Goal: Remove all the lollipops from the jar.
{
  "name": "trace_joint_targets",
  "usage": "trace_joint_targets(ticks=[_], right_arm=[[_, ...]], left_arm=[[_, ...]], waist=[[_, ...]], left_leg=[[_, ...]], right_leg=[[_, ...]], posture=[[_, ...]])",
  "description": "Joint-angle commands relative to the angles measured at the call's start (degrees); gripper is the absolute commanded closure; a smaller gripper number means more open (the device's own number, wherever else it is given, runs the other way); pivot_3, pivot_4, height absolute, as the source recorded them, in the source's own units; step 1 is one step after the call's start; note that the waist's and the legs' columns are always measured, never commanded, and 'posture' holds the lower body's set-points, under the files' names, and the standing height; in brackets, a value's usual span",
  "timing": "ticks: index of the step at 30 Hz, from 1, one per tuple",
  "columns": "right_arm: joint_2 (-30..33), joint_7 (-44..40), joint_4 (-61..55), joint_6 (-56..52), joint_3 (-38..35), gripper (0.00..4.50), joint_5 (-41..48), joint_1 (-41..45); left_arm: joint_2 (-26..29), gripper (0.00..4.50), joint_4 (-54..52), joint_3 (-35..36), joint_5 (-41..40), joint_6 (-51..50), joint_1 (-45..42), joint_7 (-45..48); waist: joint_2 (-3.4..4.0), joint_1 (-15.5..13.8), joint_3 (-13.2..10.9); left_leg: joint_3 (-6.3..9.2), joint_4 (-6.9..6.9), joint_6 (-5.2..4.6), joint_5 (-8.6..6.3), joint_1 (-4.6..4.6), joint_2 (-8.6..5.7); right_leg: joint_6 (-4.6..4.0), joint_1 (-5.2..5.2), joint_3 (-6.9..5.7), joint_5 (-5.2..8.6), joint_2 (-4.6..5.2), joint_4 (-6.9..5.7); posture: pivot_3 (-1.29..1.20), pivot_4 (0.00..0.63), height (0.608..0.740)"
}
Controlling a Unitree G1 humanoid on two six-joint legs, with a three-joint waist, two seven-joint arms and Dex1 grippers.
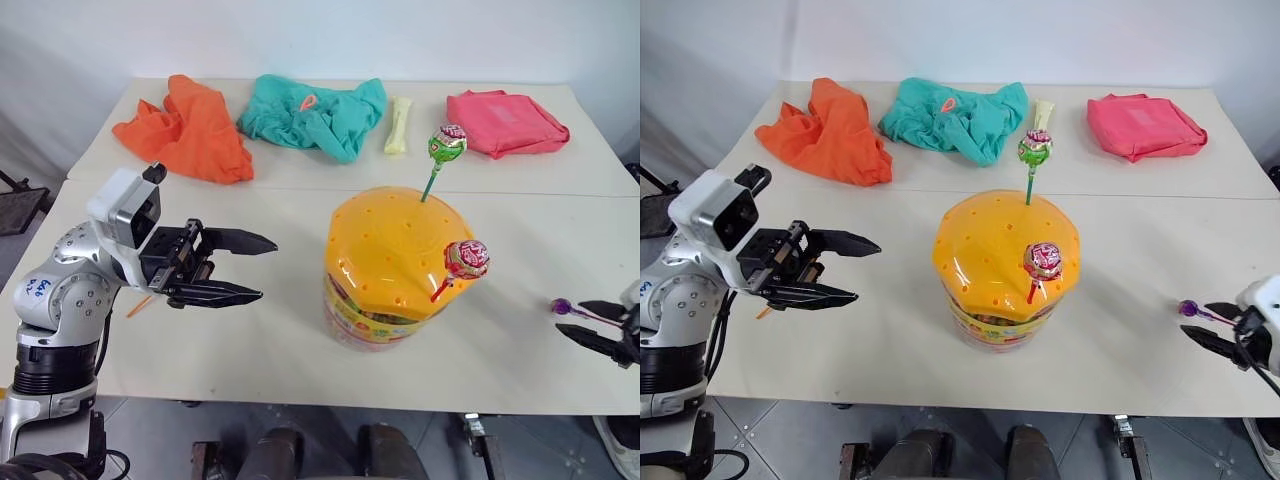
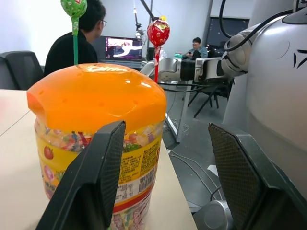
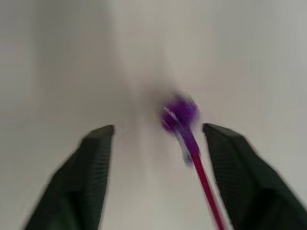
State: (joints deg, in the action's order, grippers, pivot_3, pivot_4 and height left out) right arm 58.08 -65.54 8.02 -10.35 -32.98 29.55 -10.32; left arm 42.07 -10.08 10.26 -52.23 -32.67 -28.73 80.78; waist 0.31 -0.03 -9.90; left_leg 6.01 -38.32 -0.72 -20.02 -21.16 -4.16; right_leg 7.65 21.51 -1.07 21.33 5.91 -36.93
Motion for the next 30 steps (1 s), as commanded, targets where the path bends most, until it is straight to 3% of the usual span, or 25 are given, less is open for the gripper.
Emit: trace_joint_targets(ticks=[1,3,5,7,14,22,25,28,30], right_arm=[[-0.53,-6.53,-9.97,-3.24,-8.95,1.42,12.19,1.09],[-0.58,-6.91,-18.01,-7.28,-10.36,1.42,18.09,1.34],[-0.45,-1.2,-30.39,-10.84,-8.38,1.42,25.19,4.78],[-0.82,4.26,-35.75,-13.66,-6.91,1.42,29.04,8.05],[-3.65,23.02,-39.03,-21.79,7.09,1.42,35.15,27.68],[-7.89,29.66,-37.59,-28.55,18.76,1.42,37.89,41.92],[-8.41,29.2,-36.72,-30.01,19.64,1.42,38.09,43.54],[-8.7,28.26,-35.69,-30.55,19.2,2.0,38.19,44.13],[-8.77,27.15,-35.0,-30.51,18.79,2.64,37.99,44.24]], left_arm=[[0.94,1.56,0.57,1.68,0.2,0.2,1.21,-0.33],[1.14,1.56,1.63,1.89,0.33,0.12,1.59,-0.04],[0.88,1.56,3.26,2.3,0.1,-0.23,1.26,-0.43],[0.6,1.56,4.09,2.43,0.09,-0.15,0.87,-0.68],[-2.92,1.56,3.89,5.04,-1.72,-0.74,0.13,-6.54],[-2.78,1.56,0.55,6.91,-2.88,-1.76,2.63,-9.6],[-2.81,1.56,-0.31,7.21,-3.15,-1.68,2.98,-10.53],[-2.67,1.56,-0.97,7.59,-3.29,-1.44,3.3,-11.07],[-2.65,1.56,-1.3,7.77,-3.36,-1.23,3.46,-11.3]], waist=[[0.03,0.01,0.0],[0.03,0.0,0.01],[0.02,0.2,0.0],[0.02,0.24,0.0],[-0.09,-0.74,-0.04],[-0.09,0.02,-0.04],[-0.09,0.07,-0.04],[-0.09,0.09,-0.04],[-0.09,0.13,-0.04]], left_leg=[[0.0,0.01,0.0,0.0,0.01,0.01],[0.0,0.01,0.01,0.0,0.01,0.07],[0.0,-0.01,0.03,-0.02,0.03,0.15],[-0.03,-0.13,0.1,-0.05,0.02,0.23],[0.5,-0.57,0.13,-0.16,-0.15,-0.05],[0.66,-0.55,0.1,-0.17,-0.17,-0.09],[0.67,-0.54,0.1,-0.17,-0.18,-0.11],[0.69,-0.55,0.09,-0.17,-0.18,-0.13],[0.68,-0.55,0.09,-0.18,-0.18,-0.13]], right_leg=[[0.0,0.0,0.0,0.0,0.01,0.01],[0.0,0.0,0.0,0.0,0.01,0.01],[0.0,0.0,0.0,0.0,0.0,0.0],[0.0,0.0,0.01,0.0,-0.02,0.0],[-0.01,0.02,0.03,0.0,0.33,-0.05],[-0.01,0.06,-0.1,0.0,0.35,-0.48],[-0.01,0.07,-0.1,0.0,0.36,-0.48],[-0.01,0.06,-0.11,0.0,0.37,-0.51],[-0.01,0.06,-0.11,0.0,0.37,-0.51]], posture=[[0.0,0.15,0.74],[0.0,0.15,0.74],[0.0,0.15,0.74],[0.0,0.15,0.74],[0.0,0.15,0.74],[0.0,0.15,0.74],[0.0,0.15,0.74],[0.0,0.15,0.74],[0.0,0.15,0.74]])
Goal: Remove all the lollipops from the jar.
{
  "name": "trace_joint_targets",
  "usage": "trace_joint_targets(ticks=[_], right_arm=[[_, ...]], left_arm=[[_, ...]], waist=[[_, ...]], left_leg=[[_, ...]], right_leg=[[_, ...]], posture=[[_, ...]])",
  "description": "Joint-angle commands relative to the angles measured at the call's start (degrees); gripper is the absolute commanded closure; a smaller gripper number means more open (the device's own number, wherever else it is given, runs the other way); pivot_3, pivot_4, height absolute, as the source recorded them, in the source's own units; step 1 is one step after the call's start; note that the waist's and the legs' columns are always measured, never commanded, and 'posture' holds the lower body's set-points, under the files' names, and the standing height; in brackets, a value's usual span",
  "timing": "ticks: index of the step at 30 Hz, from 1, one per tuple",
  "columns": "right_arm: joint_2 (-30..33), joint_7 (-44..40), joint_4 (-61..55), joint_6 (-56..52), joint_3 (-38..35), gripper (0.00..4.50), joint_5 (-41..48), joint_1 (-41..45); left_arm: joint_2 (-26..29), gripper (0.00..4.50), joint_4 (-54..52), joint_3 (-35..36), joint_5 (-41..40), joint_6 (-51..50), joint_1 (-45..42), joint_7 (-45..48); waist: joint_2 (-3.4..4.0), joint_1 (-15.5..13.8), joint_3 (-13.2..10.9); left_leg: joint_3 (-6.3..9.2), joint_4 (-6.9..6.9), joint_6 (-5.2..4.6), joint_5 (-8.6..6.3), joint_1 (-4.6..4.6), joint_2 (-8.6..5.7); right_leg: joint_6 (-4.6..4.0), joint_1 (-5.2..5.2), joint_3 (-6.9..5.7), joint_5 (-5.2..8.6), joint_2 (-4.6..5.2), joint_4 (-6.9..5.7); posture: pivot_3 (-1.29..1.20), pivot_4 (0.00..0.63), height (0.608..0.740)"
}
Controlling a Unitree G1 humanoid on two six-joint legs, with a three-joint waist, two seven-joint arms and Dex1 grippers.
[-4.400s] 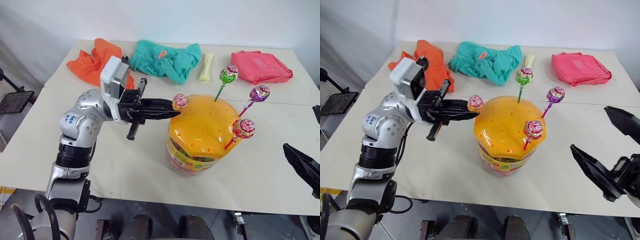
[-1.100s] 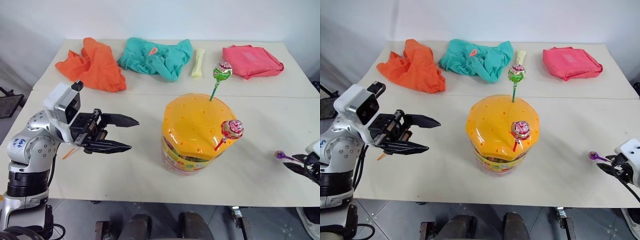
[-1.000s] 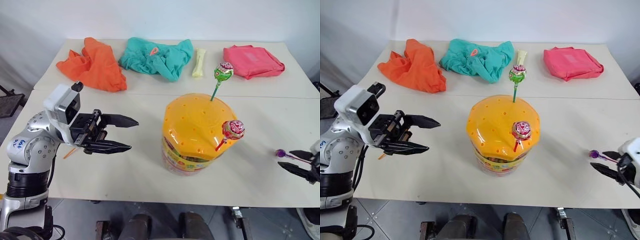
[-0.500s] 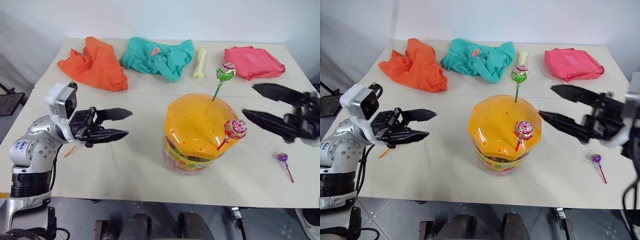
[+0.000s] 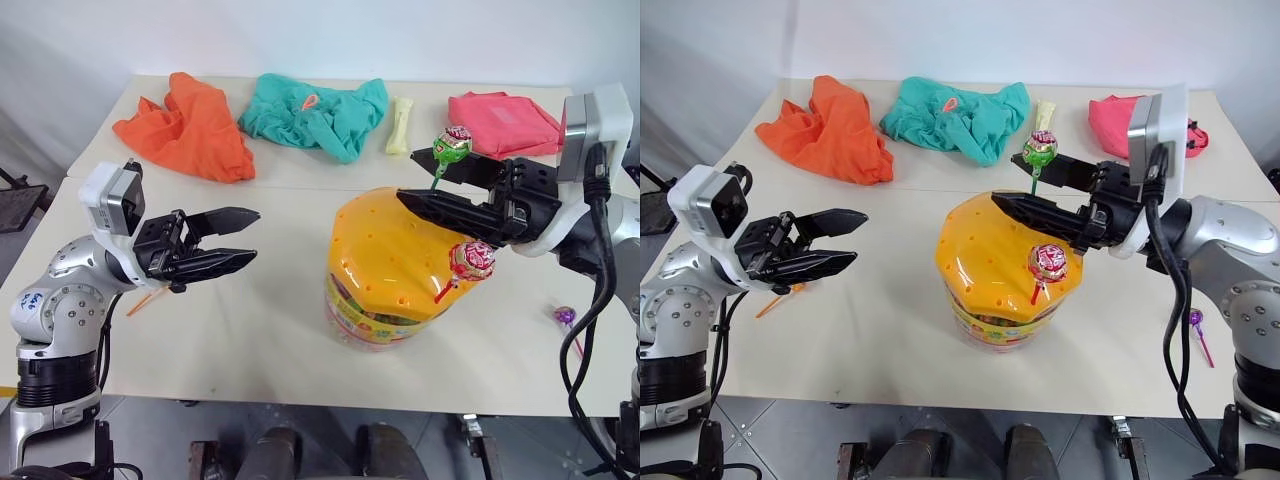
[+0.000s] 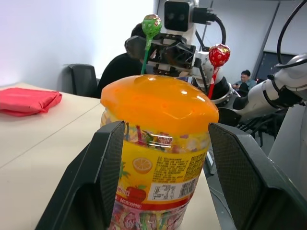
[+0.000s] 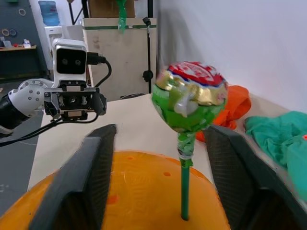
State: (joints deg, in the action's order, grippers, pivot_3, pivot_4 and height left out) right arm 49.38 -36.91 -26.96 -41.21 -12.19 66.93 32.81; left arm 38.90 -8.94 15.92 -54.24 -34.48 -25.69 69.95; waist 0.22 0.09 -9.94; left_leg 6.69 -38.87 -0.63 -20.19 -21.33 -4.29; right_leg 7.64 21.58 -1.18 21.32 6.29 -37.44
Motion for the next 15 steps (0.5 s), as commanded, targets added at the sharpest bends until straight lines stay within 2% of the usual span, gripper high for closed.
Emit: trace_joint_targets(ticks=[1,5,9,12,13,15], right_arm=[[-0.14,-2.0,0.39,0.44,-2.27,3.0,0.59,1.17],[-0.85,-4.85,2.89,2.34,-4.67,4.35,0.61,1.64],[-0.83,-5.42,6.11,2.76,-9.63,4.43,3.05,3.1],[1.88,-5.18,10.94,3.21,-15.41,4.43,2.05,4.23],[3.71,-6.35,12.81,2.75,-17.23,4.43,1.05,3.28],[8.75,-11.56,17.8,5.57,-19.81,4.43,-7.0,-2.32]], left_arm=[[0.48,1.56,-2.58,2.12,-1.37,0.69,0.46,-0.58],[-0.01,1.56,-3.19,1.78,-1.46,1.14,0.15,-1.07],[0.09,1.56,-4.38,-0.29,-1.31,0.99,-0.05,0.78],[0.26,1.56,-5.78,-3.0,-0.69,1.26,-0.38,3.68],[0.25,1.56,-5.83,-3.44,-0.54,1.57,-0.74,4.37],[0.76,1.56,-5.49,-4.39,0.27,2.31,-1.47,6.25]], waist=[[0.0,0.03,0.0],[0.0,0.02,0.0],[0.0,0.04,0.0],[0.0,-0.08,0.0],[0.0,-0.23,0.0],[0.0,-0.68,0.0]], left_leg=[[0.0,0.0,0.0,0.0,0.0,0.0],[-0.01,0.0,0.0,0.0,0.0,0.0],[0.0,0.0,-0.01,0.0,0.0,-0.01],[-0.03,0.0,-0.01,0.0,0.0,-0.02],[0.0,0.0,-0.01,0.0,0.0,-0.02],[0.04,0.01,-0.04,-0.02,-0.01,-0.06]], right_leg=[[0.0,0.0,0.0,0.0,0.0,0.0],[0.0,0.0,-0.01,0.0,0.0,0.0],[0.0,0.0,-0.02,0.0,0.01,-0.01],[0.0,0.0,-0.02,0.0,0.02,-0.01],[0.0,-0.01,-0.02,0.0,0.03,-0.01],[0.0,-0.04,-0.04,0.0,0.05,0.0]], posture=[[0.0,0.15,0.74],[0.0,0.15,0.74],[0.0,0.15,0.74],[0.0,0.15,0.74],[0.0,0.15,0.74],[0.0,0.15,0.74]])
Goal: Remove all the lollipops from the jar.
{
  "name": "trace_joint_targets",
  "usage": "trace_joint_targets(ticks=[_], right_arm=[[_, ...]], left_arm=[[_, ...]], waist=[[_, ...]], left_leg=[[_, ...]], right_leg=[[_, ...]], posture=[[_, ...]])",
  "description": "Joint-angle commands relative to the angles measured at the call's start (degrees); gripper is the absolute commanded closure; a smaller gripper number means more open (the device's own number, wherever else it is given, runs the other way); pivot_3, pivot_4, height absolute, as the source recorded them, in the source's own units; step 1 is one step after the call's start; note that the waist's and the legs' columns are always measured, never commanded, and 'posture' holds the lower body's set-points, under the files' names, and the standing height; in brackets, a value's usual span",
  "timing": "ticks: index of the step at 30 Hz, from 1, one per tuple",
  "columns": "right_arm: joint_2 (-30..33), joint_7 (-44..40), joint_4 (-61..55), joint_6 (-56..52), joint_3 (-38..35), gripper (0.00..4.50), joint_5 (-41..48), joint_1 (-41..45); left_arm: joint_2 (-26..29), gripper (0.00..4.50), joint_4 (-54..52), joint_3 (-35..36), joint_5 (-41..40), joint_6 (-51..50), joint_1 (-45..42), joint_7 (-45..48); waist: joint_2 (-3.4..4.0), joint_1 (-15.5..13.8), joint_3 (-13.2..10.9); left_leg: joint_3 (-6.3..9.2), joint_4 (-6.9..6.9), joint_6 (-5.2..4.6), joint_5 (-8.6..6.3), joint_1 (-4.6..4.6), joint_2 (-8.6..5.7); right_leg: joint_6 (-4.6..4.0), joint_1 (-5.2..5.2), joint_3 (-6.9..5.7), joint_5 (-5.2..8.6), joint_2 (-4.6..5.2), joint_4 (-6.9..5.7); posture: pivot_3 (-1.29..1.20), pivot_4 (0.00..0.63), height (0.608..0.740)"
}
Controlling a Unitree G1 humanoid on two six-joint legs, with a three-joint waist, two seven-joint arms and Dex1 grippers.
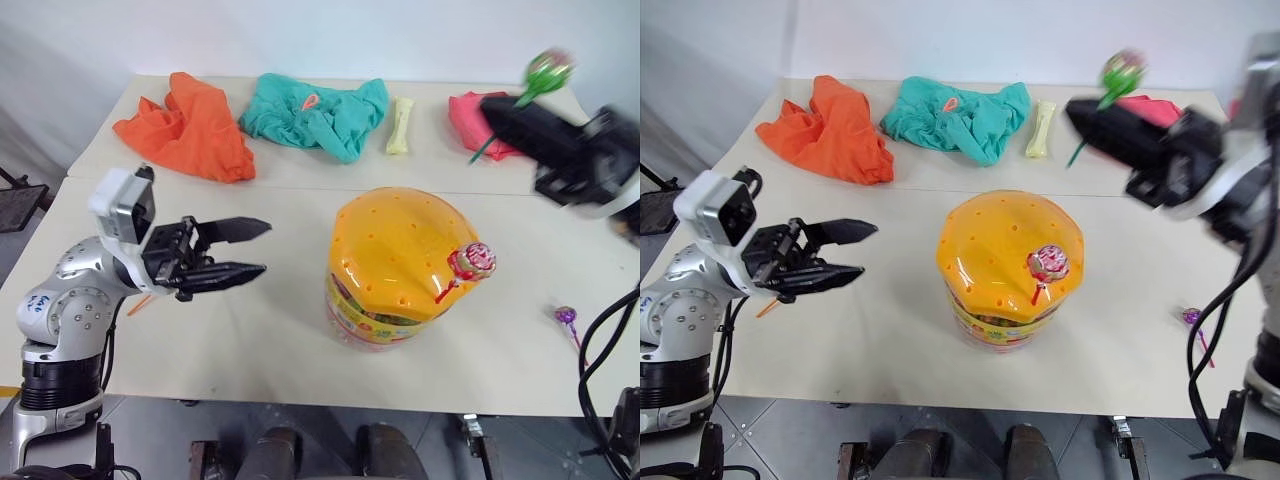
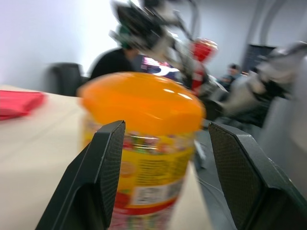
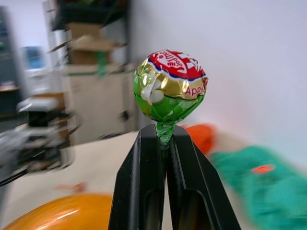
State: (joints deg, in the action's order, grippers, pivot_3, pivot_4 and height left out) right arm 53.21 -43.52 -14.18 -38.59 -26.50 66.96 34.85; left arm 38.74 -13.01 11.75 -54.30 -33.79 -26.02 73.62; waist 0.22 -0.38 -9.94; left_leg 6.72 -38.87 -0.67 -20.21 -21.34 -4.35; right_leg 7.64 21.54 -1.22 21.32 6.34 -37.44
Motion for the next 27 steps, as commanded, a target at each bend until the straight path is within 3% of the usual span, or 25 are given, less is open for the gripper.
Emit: trace_joint_targets(ticks=[1,5,9,14,17,21,27], right_arm=[[8.29,-9.08,7.72,6.24,-5.54,4.43,-13.6,-9.8],[15.12,-20.85,17.19,27.48,-3.55,4.43,-36.12,-28.09],[14.5,-16.88,28.62,34.01,-1.76,4.43,-46.77,-34.19],[13.8,-11.92,33.91,35.87,1.4,4.43,-55.86,-38.24],[11.53,-13.5,34.09,34.71,0.94,3.76,-54.02,-39.19],[10.15,-16.31,32.13,34.77,-1.97,2.38,-50.65,-39.56],[6.95,-29.43,21.89,30.45,-11.78,0.43,-32.9,-39.66]], left_arm=[[1.32,1.56,-1.18,-0.91,1.24,2.29,-1.35,3.81],[2.42,1.56,-0.58,-3.05,4.43,4.93,-0.99,7.71],[2.4,1.56,0.13,-3.36,5.66,5.98,-0.87,7.96],[2.74,1.56,-0.02,-2.56,5.42,5.65,-0.39,7.2],[2.93,1.56,0.0,-2.04,5.2,5.41,-0.25,6.59],[2.85,1.56,-0.05,-1.77,5.13,5.46,-0.35,5.98],[2.73,1.56,0.66,-1.78,4.86,5.22,-1.11,5.63]], waist=[[-0.01,-0.42,0.01],[-0.02,-0.59,0.01],[0.08,0.34,0.0],[0.1,0.73,0.01],[0.11,0.73,0.02],[0.12,0.55,0.02],[0.12,0.29,0.02]], left_leg=[[0.01,-0.01,-0.03,-0.02,0.0,-0.01],[-0.23,-0.01,-0.16,-0.09,0.02,-0.08],[-0.71,-0.02,-0.23,-0.06,0.1,-0.06],[-0.73,-0.05,-0.21,-0.05,0.16,0.06],[-0.82,-0.02,-0.21,-0.05,0.18,0.11],[-0.81,-0.04,-0.2,-0.05,0.17,0.1],[-0.71,-0.1,-0.2,-0.06,0.14,0.09]], right_leg=[[0.0,-0.02,-0.01,0.0,-0.01,-0.01],[0.0,-0.01,0.05,0.0,-0.07,-0.01],[0.01,0.04,-0.02,0.0,-0.02,0.0],[0.01,0.04,0.08,0.0,-0.04,0.01],[0.01,0.07,0.09,0.0,-0.07,0.03],[0.01,0.06,0.14,0.0,-0.06,0.06],[0.01,-0.03,0.18,0.0,-0.02,0.14]], posture=[[0.0,0.15,0.74],[0.0,0.15,0.74],[0.0,0.15,0.74],[0.0,0.15,0.74],[0.0,0.15,0.74],[0.0,0.15,0.74],[0.0,0.15,0.74]])
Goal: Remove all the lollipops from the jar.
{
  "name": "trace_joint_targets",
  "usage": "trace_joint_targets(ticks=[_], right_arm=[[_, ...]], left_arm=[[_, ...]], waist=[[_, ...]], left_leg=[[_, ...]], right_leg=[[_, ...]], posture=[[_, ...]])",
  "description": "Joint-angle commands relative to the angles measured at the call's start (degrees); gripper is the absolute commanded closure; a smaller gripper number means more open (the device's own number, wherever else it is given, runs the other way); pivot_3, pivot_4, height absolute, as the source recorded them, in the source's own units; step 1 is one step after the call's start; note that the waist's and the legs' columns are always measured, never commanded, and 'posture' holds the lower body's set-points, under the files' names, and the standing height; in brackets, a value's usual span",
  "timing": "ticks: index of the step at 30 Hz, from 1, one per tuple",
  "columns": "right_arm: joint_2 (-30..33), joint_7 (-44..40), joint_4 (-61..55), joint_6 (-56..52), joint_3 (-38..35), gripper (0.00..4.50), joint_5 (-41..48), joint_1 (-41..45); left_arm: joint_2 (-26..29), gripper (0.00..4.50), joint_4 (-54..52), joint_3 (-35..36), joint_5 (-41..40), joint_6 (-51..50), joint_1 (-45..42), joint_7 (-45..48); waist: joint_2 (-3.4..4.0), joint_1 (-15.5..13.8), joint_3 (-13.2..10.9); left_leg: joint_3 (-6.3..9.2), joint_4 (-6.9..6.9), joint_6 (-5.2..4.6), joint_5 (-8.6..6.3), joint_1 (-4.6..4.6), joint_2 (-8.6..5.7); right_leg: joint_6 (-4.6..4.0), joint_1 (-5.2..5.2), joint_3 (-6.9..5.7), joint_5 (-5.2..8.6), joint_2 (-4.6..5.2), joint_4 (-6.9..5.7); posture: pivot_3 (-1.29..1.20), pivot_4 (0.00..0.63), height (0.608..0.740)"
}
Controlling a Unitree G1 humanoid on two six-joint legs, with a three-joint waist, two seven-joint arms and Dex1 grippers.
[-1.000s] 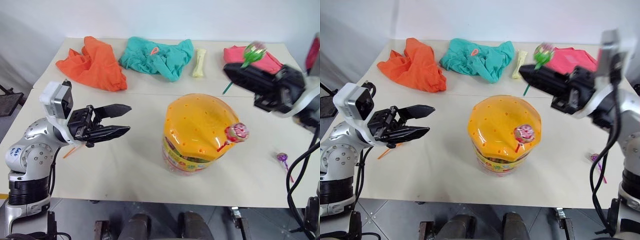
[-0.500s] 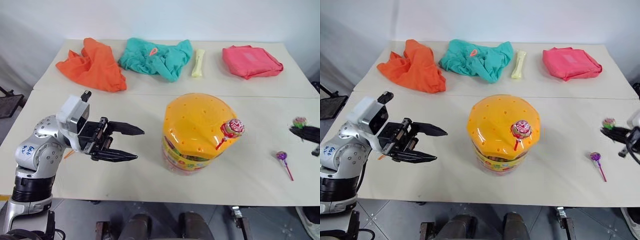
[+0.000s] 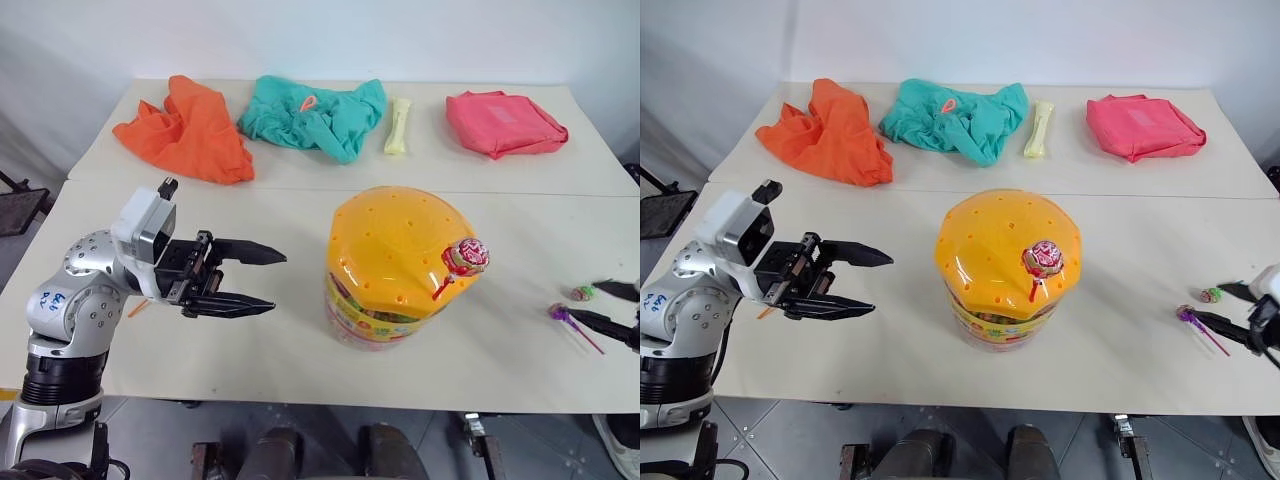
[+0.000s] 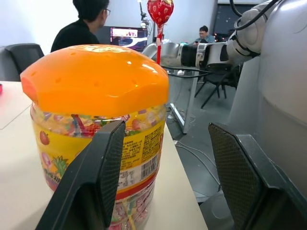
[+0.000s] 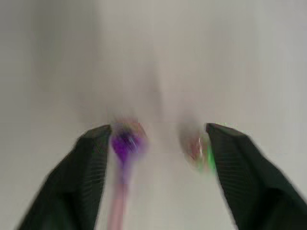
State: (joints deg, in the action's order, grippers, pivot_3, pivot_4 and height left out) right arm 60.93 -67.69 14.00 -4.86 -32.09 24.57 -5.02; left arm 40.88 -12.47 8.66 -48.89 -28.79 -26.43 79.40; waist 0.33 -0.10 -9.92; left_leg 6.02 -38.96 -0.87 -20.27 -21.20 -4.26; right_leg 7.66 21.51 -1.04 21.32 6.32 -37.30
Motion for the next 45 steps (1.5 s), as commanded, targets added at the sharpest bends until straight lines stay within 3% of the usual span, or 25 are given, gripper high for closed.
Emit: trace_joint_targets(ticks=[1,6,9,16,23,26,36,38,42,45], right_arm=[[-1.04,-5.87,-9.29,-6.38,-7.61,0.43,13.04,0.49],[-0.46,-0.86,-31.51,-22.07,-10.64,0.43,33.96,3.79],[-0.81,1.11,-39.81,-25.35,-10.1,0.43,39.06,4.81],[-1.74,0.48,-49.78,-24.14,-3.4,0.43,39.47,8.04],[-4.27,2.6,-51.1,-22.42,6.4,0.43,37.81,16.19],[-4.72,1.33,-50.59,-21.73,8.85,0.99,35.68,16.66],[-6.33,1.62,-48.25,-22.09,9.71,4.31,37.09,18.82],[-6.71,2.6,-48.01,-22.89,8.27,4.48,40.13,19.19],[-3.8,12.99,-45.13,-30.17,0.43,4.48,57.51,19.79],[-1.74,18.01,-39.18,-32.38,-5.74,4.48,59.01,20.01]], left_arm=[[0.69,1.56,0.26,1.31,-0.78,-0.06,-0.71,0.02],[0.56,1.56,2.18,1.5,-0.99,-0.58,-1.26,0.43],[0.44,1.56,3.63,1.3,-0.33,0.06,-1.68,1.23],[0.03,1.56,5.86,0.37,0.3,1.8,-2.88,4.51],[-1.35,1.56,3.88,-0.13,-0.07,2.65,-3.13,4.37],[-1.58,1.56,2.87,-0.02,-0.34,2.41,-2.7,4.02],[-1.6,1.56,1.46,0.6,-1.36,1.48,-2.31,2.68],[-1.68,1.56,1.27,0.85,-1.86,1.25,-2.35,2.29],[-1.82,1.56,1.05,1.48,-2.77,0.83,-2.39,1.37],[-1.9,1.56,0.44,1.73,-2.6,1.36,-1.68,0.94]], waist=[[0.0,0.04,0.0],[0.0,0.07,0.0],[-0.04,-0.02,-0.02],[-0.06,-1.4,-0.03],[-0.06,-1.04,-0.03],[-0.07,-1.17,-0.04],[-0.08,-1.14,-0.04],[-0.08,-1.11,-0.04],[-0.08,-1.1,-0.04],[-0.09,-1.14,-0.04]], left_leg=[[0.01,0.0,0.0,0.0,0.0,0.01],[0.04,0.0,0.01,0.0,0.0,0.05],[0.15,0.0,0.05,-0.02,-0.02,0.09],[0.32,-0.09,0.01,-0.05,-0.1,-0.07],[0.32,-0.07,0.01,-0.04,-0.1,-0.05],[0.36,-0.09,0.01,-0.04,-0.11,-0.06],[0.35,-0.11,0.01,-0.04,-0.1,-0.07],[0.36,-0.11,0.01,-0.04,-0.1,-0.07],[0.35,-0.12,0.01,-0.04,-0.1,-0.07],[0.37,-0.12,0.01,-0.04,-0.1,-0.06]], right_leg=[[0.0,-0.01,0.0,0.0,0.0,0.02],[0.0,-0.02,0.0,0.0,-0.01,0.04],[0.0,-0.03,-0.02,0.0,-0.04,0.07],[0.03,-0.05,-0.06,-0.02,0.06,0.06],[0.04,-0.01,-0.09,-0.02,0.05,0.0],[0.04,-0.01,-0.11,-0.02,0.04,-0.07],[0.04,-0.01,-0.1,-0.02,0.05,-0.09],[0.04,-0.01,-0.11,-0.02,0.05,-0.09],[0.04,-0.01,-0.12,-0.02,0.08,-0.09],[0.03,-0.03,-0.16,-0.02,0.08,-0.09]], posture=[[0.0,0.15,0.74],[0.0,0.15,0.74],[0.0,0.15,0.74],[0.0,0.15,0.74],[0.0,0.15,0.74],[0.0,0.15,0.74],[0.0,0.15,0.74],[0.0,0.15,0.74],[0.0,0.15,0.74],[0.0,0.15,0.74]])
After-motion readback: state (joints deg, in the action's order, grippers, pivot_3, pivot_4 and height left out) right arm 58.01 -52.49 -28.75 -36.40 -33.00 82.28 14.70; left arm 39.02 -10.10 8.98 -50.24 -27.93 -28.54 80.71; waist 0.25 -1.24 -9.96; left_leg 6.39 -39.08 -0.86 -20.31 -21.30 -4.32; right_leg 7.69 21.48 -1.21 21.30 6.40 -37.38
